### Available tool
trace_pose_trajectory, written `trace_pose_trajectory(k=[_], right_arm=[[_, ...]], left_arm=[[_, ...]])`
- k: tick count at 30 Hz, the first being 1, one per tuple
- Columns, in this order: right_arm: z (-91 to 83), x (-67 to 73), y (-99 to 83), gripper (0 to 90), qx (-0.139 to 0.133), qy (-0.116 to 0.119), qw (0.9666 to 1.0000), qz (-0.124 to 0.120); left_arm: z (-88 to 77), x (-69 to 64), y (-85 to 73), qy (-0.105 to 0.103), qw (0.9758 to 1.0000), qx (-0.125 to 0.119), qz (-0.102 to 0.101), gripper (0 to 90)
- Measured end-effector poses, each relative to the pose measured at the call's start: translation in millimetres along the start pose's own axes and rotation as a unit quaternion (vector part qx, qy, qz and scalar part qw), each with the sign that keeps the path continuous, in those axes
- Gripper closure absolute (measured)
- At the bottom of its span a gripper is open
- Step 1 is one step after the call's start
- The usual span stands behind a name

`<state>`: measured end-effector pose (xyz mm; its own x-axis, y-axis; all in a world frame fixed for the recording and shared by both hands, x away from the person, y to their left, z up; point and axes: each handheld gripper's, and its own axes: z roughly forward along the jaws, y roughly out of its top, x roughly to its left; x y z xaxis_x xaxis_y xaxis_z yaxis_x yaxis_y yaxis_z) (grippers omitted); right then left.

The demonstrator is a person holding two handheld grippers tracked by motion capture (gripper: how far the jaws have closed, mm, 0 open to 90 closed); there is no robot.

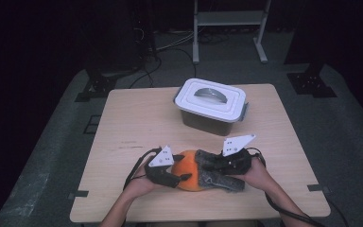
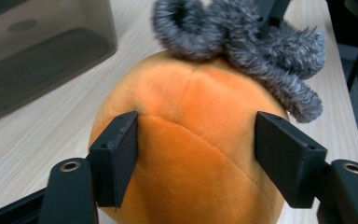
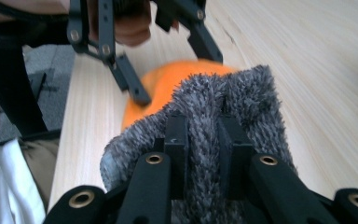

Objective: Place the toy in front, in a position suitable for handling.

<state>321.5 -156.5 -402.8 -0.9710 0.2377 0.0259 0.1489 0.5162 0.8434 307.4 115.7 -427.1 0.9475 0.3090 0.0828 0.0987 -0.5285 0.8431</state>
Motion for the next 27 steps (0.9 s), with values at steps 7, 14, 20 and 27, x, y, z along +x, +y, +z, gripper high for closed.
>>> trace_pose_trajectory(k=[7, 14, 20, 27], right_arm=[[0.1, -1.3, -0.3, 75.5, 0.001, -0.001, 1.0000, 0.001], [-5.9, -10.1, -8.6, 75.3, -0.002, -0.022, 0.9995, 0.024], [2.0, -5.5, -7.4, 75.5, -0.005, -0.003, 0.9999, 0.015], [1.1, 4.1, 4.2, 75.7, -0.014, 0.006, 0.9999, -0.003]], left_arm=[[-1.5, -1.9, -2.8, -0.006, 0.9998, 0.012, 0.016, 33.7], [-2.9, -0.7, -1.5, -0.016, 0.9998, 0.008, 0.012, 32.2], [-11.0, 5.3, 3.4, -0.005, 0.9996, -0.025, -0.007, 23.7], [-3.1, -0.2, 1.9, -0.015, 0.9999, -0.001, 0.004, 33.5]])
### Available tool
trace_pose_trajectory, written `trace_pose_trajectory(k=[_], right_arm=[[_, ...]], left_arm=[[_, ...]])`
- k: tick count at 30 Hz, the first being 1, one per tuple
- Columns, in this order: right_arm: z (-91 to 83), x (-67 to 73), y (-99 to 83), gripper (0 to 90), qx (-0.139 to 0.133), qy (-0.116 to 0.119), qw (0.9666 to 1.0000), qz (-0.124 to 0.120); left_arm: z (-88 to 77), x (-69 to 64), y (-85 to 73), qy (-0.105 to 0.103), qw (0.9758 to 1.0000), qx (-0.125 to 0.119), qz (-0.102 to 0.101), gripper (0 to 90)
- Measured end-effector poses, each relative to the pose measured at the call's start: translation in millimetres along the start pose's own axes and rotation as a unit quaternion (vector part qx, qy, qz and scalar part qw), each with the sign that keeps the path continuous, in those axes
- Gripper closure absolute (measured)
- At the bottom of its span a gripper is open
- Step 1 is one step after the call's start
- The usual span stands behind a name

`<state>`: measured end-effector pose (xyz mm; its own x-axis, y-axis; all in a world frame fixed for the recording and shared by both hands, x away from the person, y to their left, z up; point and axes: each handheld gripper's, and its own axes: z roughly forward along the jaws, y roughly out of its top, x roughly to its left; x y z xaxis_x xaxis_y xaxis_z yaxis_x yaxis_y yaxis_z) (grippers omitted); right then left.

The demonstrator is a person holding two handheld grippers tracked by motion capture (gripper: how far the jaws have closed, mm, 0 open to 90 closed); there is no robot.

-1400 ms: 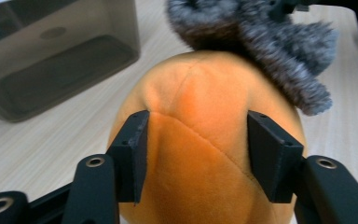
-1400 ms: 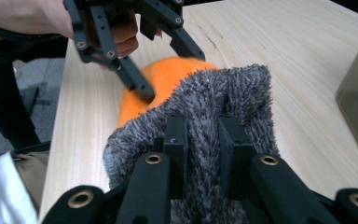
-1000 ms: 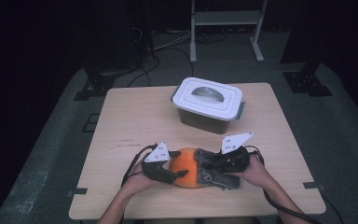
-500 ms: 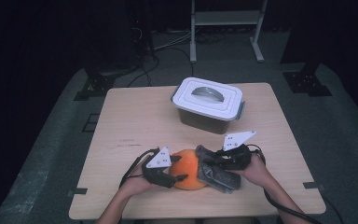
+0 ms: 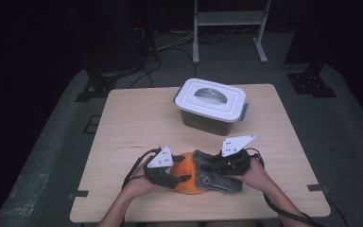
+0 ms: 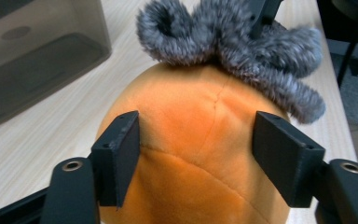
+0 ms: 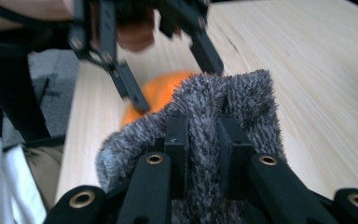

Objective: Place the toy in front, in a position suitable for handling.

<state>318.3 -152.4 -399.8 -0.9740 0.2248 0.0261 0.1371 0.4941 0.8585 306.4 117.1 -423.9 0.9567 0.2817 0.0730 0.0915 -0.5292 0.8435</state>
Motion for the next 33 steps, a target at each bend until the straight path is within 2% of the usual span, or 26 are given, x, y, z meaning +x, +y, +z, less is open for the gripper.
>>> trace_pose_trajectory(k=[6, 8, 11, 14, 17, 19, 22, 26, 28, 33], right_arm=[[10.5, 6.9, 8.7, 75.6, 0.005, 0.006, 0.9998, -0.019], [10.9, 6.9, 5.9, 75.6, 0.010, 0.005, 0.9997, -0.020], [5.1, 3.9, -1.9, 75.6, 0.017, -0.001, 0.9998, -0.008], [-5.5, -0.6, -15.7, 75.6, 0.022, -0.014, 0.9996, 0.014], [-11.5, -0.7, -24.2, 75.6, 0.024, -0.023, 0.9991, 0.024], [-14.2, 3.0, -24.2, 75.5, 0.016, -0.021, 0.9993, 0.025], [-15.0, 11.8, -18.5, 75.5, -0.001, 0.001, 0.9999, 0.014], [-8.5, 19.1, -17.1, 75.5, 0.006, 0.010, 0.9999, 0.006], [-3.8, 19.1, -20.9, 75.4, 0.022, 0.005, 0.9997, 0.006], [-2.7, 8.2, -28.4, 75.7, 0.020, 0.006, 0.9995, 0.024]], left_arm=[[0.4, -5.5, -0.9, -0.010, 0.9998, 0.006, 0.016, 35.0], [0.5, -5.4, -1.8, -0.012, 0.9998, 0.007, 0.016, 35.8], [-0.3, -5.1, -1.9, -0.014, 0.9996, 0.008, 0.024, 36.9], [-0.6, -4.0, -3.1, -0.017, 0.9996, 0.004, 0.020, 36.9], [0.1, -3.5, -2.8, -0.017, 0.9996, 0.005, 0.020, 36.4], [0.2, -3.1, -3.5, -0.017, 0.9997, 0.005, 0.018, 36.2], [0.0, -0.9, -5.0, -0.013, 0.9998, 0.005, 0.017, 36.8], [-2.4, 3.7, -8.1, -0.009, 0.9999, 0.004, 0.004, 36.6], [-2.6, 4.4, -9.4, -0.011, 0.9999, -0.001, -0.002, 34.7], [-3.9, 5.8, -10.5, -0.028, 0.9995, 0.002, -0.009, 34.6]])
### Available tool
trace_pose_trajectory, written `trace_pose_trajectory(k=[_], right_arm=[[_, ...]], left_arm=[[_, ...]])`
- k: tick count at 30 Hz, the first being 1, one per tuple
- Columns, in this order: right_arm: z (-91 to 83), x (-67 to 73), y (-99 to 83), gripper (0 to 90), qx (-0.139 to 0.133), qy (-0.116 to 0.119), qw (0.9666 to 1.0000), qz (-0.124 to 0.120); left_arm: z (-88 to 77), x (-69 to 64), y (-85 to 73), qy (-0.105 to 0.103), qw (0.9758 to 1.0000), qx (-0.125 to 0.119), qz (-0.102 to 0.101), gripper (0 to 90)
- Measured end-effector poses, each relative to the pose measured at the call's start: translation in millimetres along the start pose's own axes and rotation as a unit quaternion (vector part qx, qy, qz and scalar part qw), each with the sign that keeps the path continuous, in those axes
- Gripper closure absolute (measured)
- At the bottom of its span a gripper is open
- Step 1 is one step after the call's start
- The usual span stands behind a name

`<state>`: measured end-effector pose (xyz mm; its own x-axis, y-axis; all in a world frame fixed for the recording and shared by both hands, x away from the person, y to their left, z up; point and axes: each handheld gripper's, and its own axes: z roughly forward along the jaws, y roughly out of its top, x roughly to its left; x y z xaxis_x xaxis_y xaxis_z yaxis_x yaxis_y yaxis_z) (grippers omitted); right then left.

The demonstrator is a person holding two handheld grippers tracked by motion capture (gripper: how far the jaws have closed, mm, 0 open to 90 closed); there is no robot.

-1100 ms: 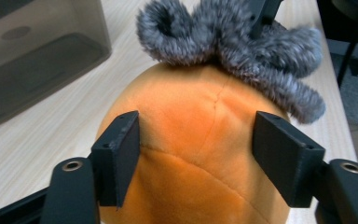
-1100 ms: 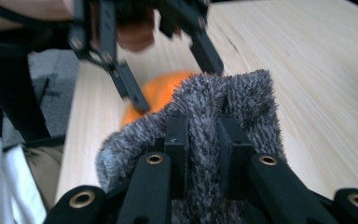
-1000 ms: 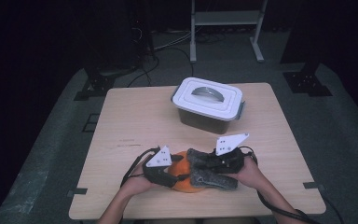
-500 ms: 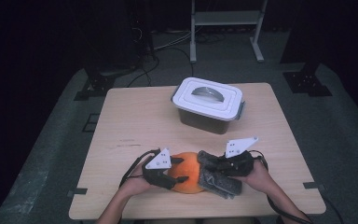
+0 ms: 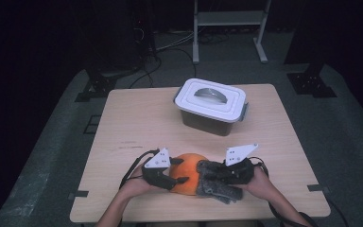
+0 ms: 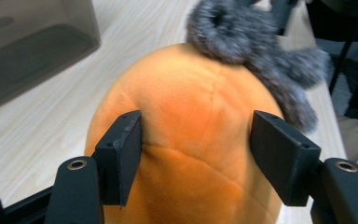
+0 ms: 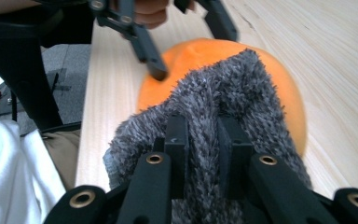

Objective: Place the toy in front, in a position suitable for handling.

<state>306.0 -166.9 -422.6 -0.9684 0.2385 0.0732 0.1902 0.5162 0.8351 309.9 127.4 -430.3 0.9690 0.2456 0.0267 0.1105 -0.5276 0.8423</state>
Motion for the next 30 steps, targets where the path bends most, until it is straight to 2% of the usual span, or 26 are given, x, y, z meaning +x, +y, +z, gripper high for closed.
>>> trace_pose_trajectory(k=[2, 5, 7, 9, 12, 15, 18, 20, 23, 24, 26, 28, 30], right_arm=[[-2.2, -4.4, -3.5, 75.7, 0.003, -0.006, 0.9999, 0.007], [-5.4, -11.5, -8.7, 75.6, 0.004, -0.017, 0.9996, 0.022], [-6.7, -15.8, -9.3, 75.6, 0.005, -0.023, 0.9994, 0.027], [-8.0, -17.0, -6.6, 75.7, 0.003, -0.023, 0.9993, 0.028], [-10.9, -15.3, 4.1, 75.6, -0.013, -0.022, 0.9995, 0.018], [-9.0, -17.8, 15.1, 75.5, -0.017, -0.022, 0.9995, 0.013], [-1.9, -23.0, 16.4, 75.6, -0.008, -0.014, 0.9997, 0.019], [0.7, -21.7, 14.4, 75.6, -0.006, -0.012, 0.9997, 0.019], [0.1, -16.1, 11.9, 75.6, -0.005, -0.011, 0.9998, 0.014], [-0.3, -12.9, 10.2, 75.6, -0.004, -0.007, 0.9999, 0.010], [-1.7, -7.9, 6.9, 75.6, -0.005, 0.000, 1.0000, 0.005], [-3.7, -5.2, 4.3, 75.6, -0.003, 0.003, 1.0000, 0.003], [-7.5, -4.5, 6.1, 75.7, -0.004, -0.001, 1.0000, 0.002]], left_arm=[[-1.7, 0.3, -1.1, -0.015, 0.9999, 0.002, -0.004, 34.6], [-3.3, -0.9, -1.9, -0.032, 0.9994, 0.008, 0.007, 34.6], [-2.6, -2.5, -1.4, -0.035, 0.9993, 0.010, 0.010, 34.7], [-1.7, -4.1, -0.8, -0.028, 0.9993, 0.015, 0.020, 34.9], [-0.1, -6.2, 0.3, -0.021, 0.9990, 0.014, 0.037, 35.7], [1.4, -8.0, 2.6, -0.020, 0.9986, 0.016, 0.046, 35.8], [0.6, -7.0, 2.3, -0.012, 0.9990, 0.017, 0.041, 35.2], [-0.7, -4.9, 3.1, -0.008, 0.9992, 0.016, 0.035, 32.6], [-3.3, -0.2, 6.8, -0.001, 1.0000, 0.006, 0.001, 24.9], [-3.4, 1.4, 7.8, 0.004, 0.9999, 0.008, -0.010, 19.8], [-3.1, 3.5, 7.1, -0.001, 0.9997, 0.007, -0.024, 17.2], [-1.0, 2.0, 5.8, -0.011, 0.9998, 0.009, -0.017, 20.2], [1.3, -2.7, 6.6, -0.007, 0.9998, 0.017, -0.001, 28.1]])
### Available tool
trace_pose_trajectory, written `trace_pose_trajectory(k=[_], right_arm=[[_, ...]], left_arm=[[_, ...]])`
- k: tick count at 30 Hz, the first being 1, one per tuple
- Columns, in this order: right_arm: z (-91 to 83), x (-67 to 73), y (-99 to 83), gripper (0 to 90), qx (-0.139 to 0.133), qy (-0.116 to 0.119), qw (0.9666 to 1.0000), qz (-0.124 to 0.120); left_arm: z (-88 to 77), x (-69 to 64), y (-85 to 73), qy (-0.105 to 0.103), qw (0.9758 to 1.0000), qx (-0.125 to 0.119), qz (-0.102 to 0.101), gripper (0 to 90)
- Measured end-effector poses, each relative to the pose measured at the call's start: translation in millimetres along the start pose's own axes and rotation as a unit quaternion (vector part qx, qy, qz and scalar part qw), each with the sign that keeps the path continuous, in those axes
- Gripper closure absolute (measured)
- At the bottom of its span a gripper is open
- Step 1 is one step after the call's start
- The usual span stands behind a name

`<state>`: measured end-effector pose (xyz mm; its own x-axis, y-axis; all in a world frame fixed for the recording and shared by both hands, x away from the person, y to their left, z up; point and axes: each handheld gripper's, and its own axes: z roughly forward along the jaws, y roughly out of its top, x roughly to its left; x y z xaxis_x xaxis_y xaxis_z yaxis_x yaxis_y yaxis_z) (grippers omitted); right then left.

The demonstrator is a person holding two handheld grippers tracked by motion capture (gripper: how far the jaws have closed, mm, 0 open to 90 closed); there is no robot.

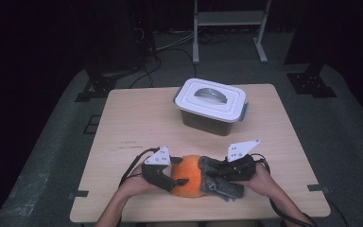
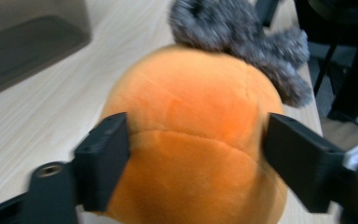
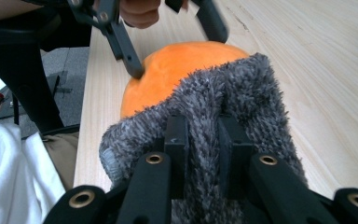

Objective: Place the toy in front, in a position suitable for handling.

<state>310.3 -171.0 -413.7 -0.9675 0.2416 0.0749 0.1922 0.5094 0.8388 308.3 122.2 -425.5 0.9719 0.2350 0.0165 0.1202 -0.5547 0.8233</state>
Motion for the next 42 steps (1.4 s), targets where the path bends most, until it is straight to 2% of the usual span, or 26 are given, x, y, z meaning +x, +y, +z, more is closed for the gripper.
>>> trace_pose_trajectory(k=[1, 2, 4, 6, 7, 8, 11, 13, 16, 19, 23, 28, 33, 38, 42], right_arm=[[-2.8, 1.0, 2.9, 75.8, -0.008, -0.007, 0.9999, -0.002], [-5.8, 1.0, 7.6, 75.8, -0.025, -0.005, 0.9997, -0.003], [-6.5, 1.5, 15.2, 75.8, -0.042, -0.002, 0.9991, -0.006], [-0.7, 3.0, 22.3, 75.8, -0.032, -0.002, 0.9994, -0.015], [4.0, 3.6, 23.6, 75.8, -0.021, -0.001, 0.9996, -0.019], [8.8, 3.7, 23.2, 75.8, -0.013, 0.001, 0.9998, -0.018], [9.5, 0.4, 18.7, 75.8, -0.018, 0.005, 0.9998, -0.011], [6.0, -2.0, 12.5, 75.8, -0.015, -0.002, 0.9999, -0.001], [-2.3, -6.5, -3.1, 75.7, -0.014, -0.008, 0.9997, 0.020], [-9.0, -7.5, -12.8, 75.7, -0.008, -0.014, 0.9994, 0.032], [-10.4, -5.1, -3.5, 75.6, -0.019, -0.011, 0.9995, 0.023], [3.2, -7.3, 15.1, 75.3, -0.020, 0.000, 0.9998, 0.009], [11.2, -19.3, 17.5, 75.5, -0.012, 0.014, 0.9996, 0.024], [4.9, -26.9, 5.2, 75.6, -0.006, -0.005, 0.9991, 0.043], [-1.6, -24.9, -7.3, 75.7, -0.007, -0.010, 0.9985, 0.053]], left_arm=[[1.0, -2.7, 0.7, -0.001, 1.0000, 0.001, 0.010, 30.9], [1.4, -4.5, 1.1, -0.005, 0.9998, 0.000, 0.018, 33.0], [2.9, -9.9, 2.9, -0.010, 0.9991, 0.002, 0.042, 34.4], [2.7, -13.3, 4.2, -0.014, 0.9978, 0.008, 0.065, 35.3], [2.2, -14.2, 3.4, -0.016, 0.9975, 0.011, 0.067, 35.4], [1.7, -13.9, 1.9, -0.019, 0.9974, 0.012, 0.069, 35.7], [-0.2, -11.5, -2.1, -0.027, 0.9976, 0.004, 0.063, 36.3], [-0.2, -11.1, -2.6, -0.026, 0.9977, 0.002, 0.062, 36.3], [0.4, -12.0, -1.4, -0.025, 0.9973, 0.003, 0.069, 35.9], [1.8, -13.6, 0.8, -0.024, 0.9967, 0.004, 0.078, 35.8], [2.7, -16.3, 2.9, -0.022, 0.9955, 0.006, 0.092, 35.7], [1.8, -18.2, 2.7, -0.024, 0.9941, 0.009, 0.106, 35.7], [0.9, -16.4, -0.2, -0.027, 0.9949, 0.004, 0.097, 35.5], [0.9, -15.7, -0.9, -0.031, 0.9949, 0.001, 0.097, 35.7], [0.7, -13.6, -2.6, -0.031, 0.9962, -0.003, 0.082, 35.9]])
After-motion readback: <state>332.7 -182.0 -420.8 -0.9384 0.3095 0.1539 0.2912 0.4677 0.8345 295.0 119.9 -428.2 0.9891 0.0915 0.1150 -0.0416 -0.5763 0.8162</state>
